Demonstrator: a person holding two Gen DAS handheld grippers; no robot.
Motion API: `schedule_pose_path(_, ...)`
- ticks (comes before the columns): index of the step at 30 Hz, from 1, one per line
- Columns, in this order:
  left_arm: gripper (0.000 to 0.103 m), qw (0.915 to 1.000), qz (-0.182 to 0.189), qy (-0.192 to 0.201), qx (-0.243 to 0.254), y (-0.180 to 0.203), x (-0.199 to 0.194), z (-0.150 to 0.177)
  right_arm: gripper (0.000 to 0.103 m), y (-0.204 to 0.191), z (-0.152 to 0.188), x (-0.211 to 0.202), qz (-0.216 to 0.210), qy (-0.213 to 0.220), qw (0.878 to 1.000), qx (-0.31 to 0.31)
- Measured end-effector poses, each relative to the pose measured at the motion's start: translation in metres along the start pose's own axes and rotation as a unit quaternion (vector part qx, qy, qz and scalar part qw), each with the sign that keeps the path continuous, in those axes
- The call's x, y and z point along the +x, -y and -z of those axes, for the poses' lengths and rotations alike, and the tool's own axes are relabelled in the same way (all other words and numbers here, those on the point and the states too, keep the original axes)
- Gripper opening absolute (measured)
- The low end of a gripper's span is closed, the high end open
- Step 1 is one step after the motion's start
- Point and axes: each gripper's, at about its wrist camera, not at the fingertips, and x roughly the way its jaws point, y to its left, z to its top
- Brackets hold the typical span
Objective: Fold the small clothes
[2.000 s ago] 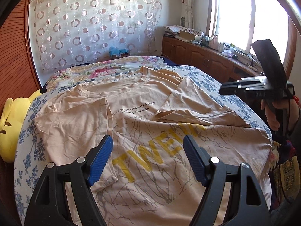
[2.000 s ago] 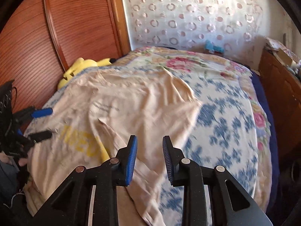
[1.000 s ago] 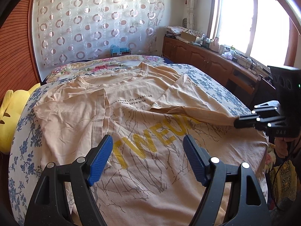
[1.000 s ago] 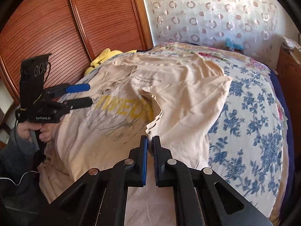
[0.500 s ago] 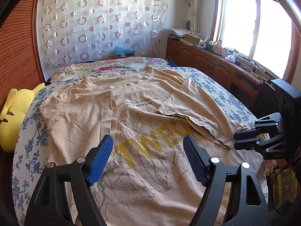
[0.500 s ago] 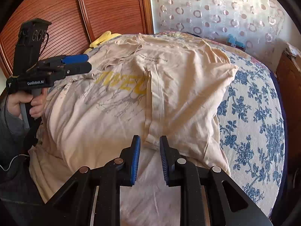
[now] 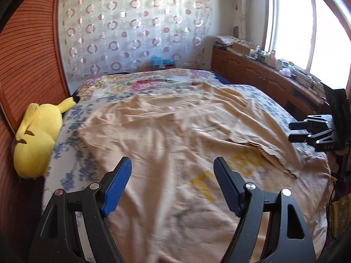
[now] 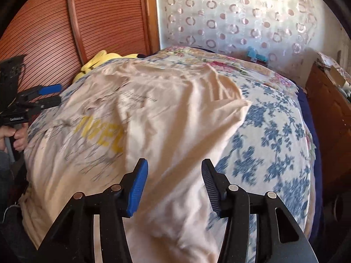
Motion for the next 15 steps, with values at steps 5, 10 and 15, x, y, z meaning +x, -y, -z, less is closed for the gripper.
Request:
schedule_pose_path(5,0.078,0.9993,-0.031,-0.015,-0.017,-0.045,0.016,-0.011,0.053,0.029,-0.024,0.025,0.019,0.0,0.999,0.029)
schedule_pose_path(10,0.078,0.9978,-0.048,-0.029,-0.036,-0.074,0.039,-0.021,0.053,0.053,-0.042,0.053,0.028,-0.01,0.999,0.041)
schedule_pose_path(15,0.078,0.9963,-0.058,-0.051,-0.039,-0.091,0.066,-0.026,0.053,0.071,-0.055,0.079,0.034,-0.019,0.998,0.058)
